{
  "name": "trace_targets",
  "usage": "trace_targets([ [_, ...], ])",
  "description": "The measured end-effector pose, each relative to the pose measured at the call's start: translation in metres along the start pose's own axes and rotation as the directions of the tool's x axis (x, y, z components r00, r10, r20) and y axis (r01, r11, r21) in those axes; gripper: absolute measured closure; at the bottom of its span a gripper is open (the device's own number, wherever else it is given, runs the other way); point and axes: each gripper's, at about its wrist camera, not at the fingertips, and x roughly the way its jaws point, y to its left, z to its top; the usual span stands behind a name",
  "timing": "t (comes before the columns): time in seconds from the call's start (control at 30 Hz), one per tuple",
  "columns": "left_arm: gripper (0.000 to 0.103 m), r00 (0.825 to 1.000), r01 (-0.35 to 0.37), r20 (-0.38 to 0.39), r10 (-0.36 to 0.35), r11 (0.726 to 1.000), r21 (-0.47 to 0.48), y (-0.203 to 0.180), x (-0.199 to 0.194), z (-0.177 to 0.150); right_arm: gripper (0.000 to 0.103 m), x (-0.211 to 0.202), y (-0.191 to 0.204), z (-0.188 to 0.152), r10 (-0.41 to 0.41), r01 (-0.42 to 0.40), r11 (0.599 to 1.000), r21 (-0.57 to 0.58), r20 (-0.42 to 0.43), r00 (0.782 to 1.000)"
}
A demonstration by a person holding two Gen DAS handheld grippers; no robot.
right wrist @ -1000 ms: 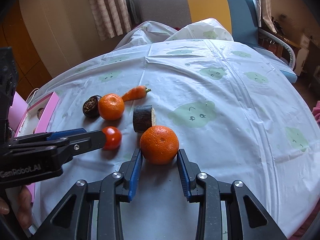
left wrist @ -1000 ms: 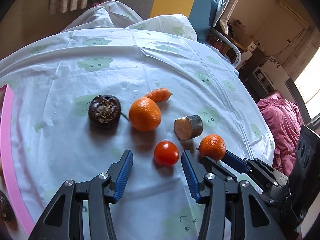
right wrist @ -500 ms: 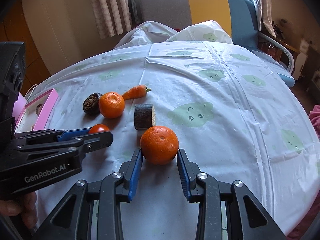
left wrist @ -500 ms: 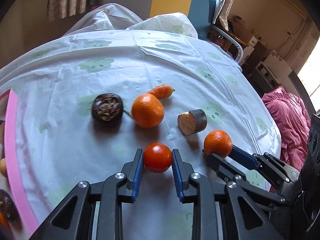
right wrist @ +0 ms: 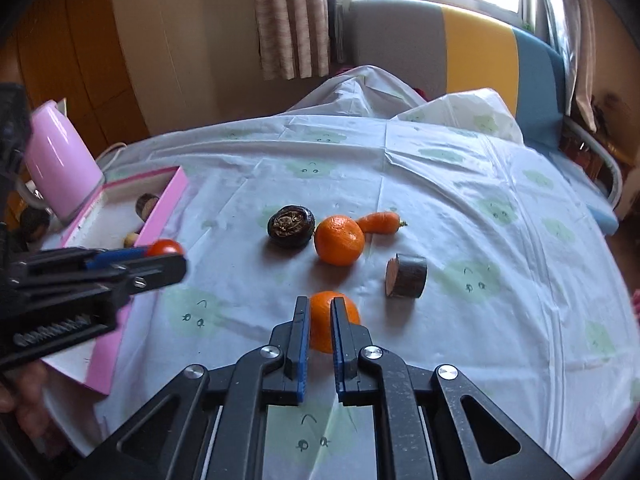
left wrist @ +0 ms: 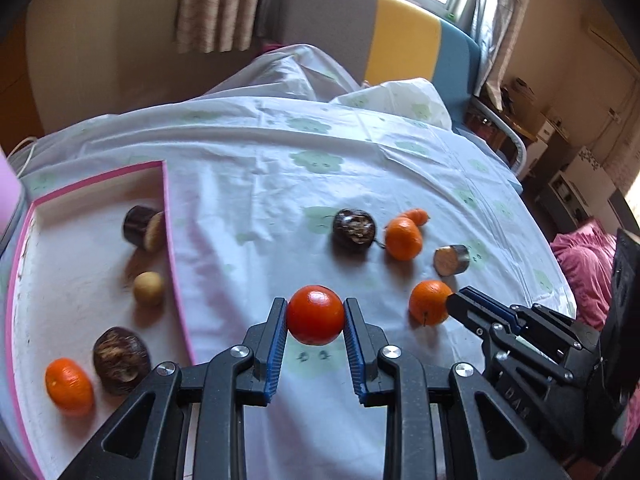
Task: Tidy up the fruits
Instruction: 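Carry the red tomato into the tray and open the left gripper while the right releases the mandarin there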
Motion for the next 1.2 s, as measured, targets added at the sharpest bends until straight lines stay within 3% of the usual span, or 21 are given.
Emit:
trace_targets([
  [0.1,0.075,1.000,0.002,0.011,-0.002,1.000,-0.018,0.008,-0.006,-0.005,0.092,-0.001,-0.011,-0.003,0.010,-0.009,0.998,0.067,-0.008,1.000],
  [0.13,0.075,1.000,0.005,0.013,-0.005,1.000,-0.022,0.010,-0.008,-0.007,0.085,-0.003,-0.014,-0.004,-0.015,0.015,0.997,0.073,0.001,1.000],
  [0.17,0.075,1.000,0.003,0.018,-0.003,1.000,-0.023,0.012,-0.010,-0.008,0.064,-0.003,-0.020,-0.005,-0.017,0.017,0.996,0.089,-0.004,1.000],
  [0.23,0.075,1.000,0.006,0.025,-0.005,0.999,-0.035,0.018,-0.013,-0.011,0.044,-0.001,-0.028,-0.008,-0.008,0.010,0.992,0.126,-0.015,1.000],
  [0.53,0.075,0.997,-0.051,0.052,0.058,0.992,-0.114,0.059,-0.029,-0.013,0.046,0.041,-0.014,0.014,0.029,-0.022,0.993,0.116,-0.064,0.998],
  [0.63,0.075,0.994,-0.080,0.061,0.090,0.985,-0.150,0.079,-0.034,-0.012,0.065,0.060,-0.007,0.021,0.019,-0.010,0.997,0.079,-0.116,0.993],
  [0.87,0.075,0.982,-0.160,0.059,0.181,0.953,-0.258,0.132,-0.042,-0.019,0.067,0.050,0.013,0.023,-0.004,0.004,1.000,0.007,-0.096,0.995],
  [1.07,0.073,0.971,-0.198,0.062,0.231,0.921,-0.335,0.160,-0.056,-0.031,0.067,0.029,0.059,0.030,0.117,-0.121,0.991,-0.062,-0.063,0.991],
  [1.2,0.063,0.967,-0.207,0.065,0.246,0.911,-0.356,0.166,-0.066,-0.038,0.067,0.014,0.108,0.035,0.220,-0.226,0.962,-0.152,-0.055,0.974],
])
